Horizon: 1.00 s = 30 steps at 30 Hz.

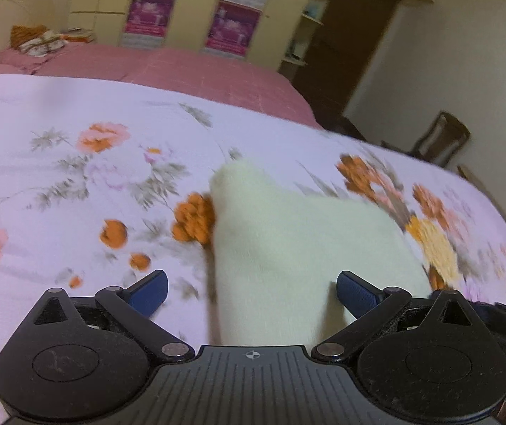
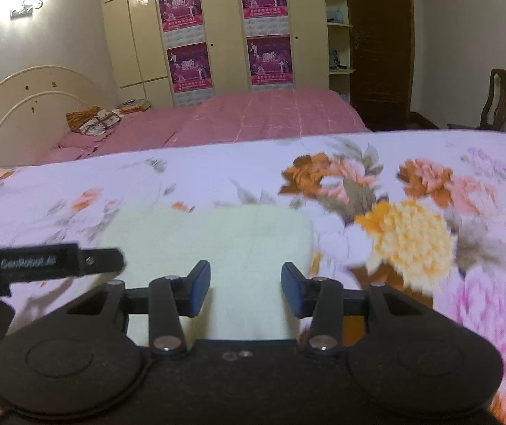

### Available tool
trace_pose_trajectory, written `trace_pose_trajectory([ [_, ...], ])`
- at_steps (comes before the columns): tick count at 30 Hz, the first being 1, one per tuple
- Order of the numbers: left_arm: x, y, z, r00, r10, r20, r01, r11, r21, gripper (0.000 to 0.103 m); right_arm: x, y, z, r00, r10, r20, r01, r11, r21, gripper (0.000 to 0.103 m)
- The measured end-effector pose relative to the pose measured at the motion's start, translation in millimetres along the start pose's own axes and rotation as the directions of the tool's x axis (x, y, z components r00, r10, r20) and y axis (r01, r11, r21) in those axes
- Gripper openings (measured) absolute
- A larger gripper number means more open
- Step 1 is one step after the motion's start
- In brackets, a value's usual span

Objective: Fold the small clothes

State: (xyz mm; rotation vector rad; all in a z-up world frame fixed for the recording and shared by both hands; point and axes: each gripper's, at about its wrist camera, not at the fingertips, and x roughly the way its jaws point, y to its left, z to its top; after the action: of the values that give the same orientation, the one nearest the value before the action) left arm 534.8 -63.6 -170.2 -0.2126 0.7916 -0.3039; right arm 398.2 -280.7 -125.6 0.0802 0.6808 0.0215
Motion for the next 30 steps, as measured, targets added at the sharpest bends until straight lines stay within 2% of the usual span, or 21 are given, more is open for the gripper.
trace_pose_trajectory([
  [2,7,1,-8,0.999,0.007,-0.038,-0.007,1.0,-0.001,0.101,7,3,-12,0.999,-0.03,-0.029,0.029,0.999,-0.043,0.044],
  [6,1,1,-10,0.999,0.017,-0.036,-0.017,1.0,-0.005,0.101,5,-5,-11,0.998,-0.036,-0.044,0.037,0.999,0.022,0.044],
  [13,-27,2,-24,0.999,0.005,-0.033,-0.005,1.0,0.012,0.101,-35,-4,-22,1.0,-0.019,-0.018,0.02,0.999,0.034,0.044],
  [21,-53,6,-66,0.998,0.011,-0.067,-0.009,0.999,0.039,0.101,-63,12,-55,0.999,-0.01,-0.048,0.011,1.0,0.005,0.042],
  [24,-60,1,-77,0.997,0.018,-0.069,-0.011,0.996,0.092,0.101,-66,13,-70,0.996,-0.028,-0.083,0.027,1.0,-0.003,0.04],
  [26,-67,0,-82,0.997,0.017,-0.074,-0.011,0.997,0.082,0.101,-62,12,-81,0.99,-0.075,-0.121,0.073,0.997,-0.021,0.039],
  [30,-83,0,-90,0.996,-0.004,-0.091,0.009,0.998,0.06,0.101,-73,3,-85,0.987,-0.096,-0.128,0.104,0.993,0.061,0.037],
])
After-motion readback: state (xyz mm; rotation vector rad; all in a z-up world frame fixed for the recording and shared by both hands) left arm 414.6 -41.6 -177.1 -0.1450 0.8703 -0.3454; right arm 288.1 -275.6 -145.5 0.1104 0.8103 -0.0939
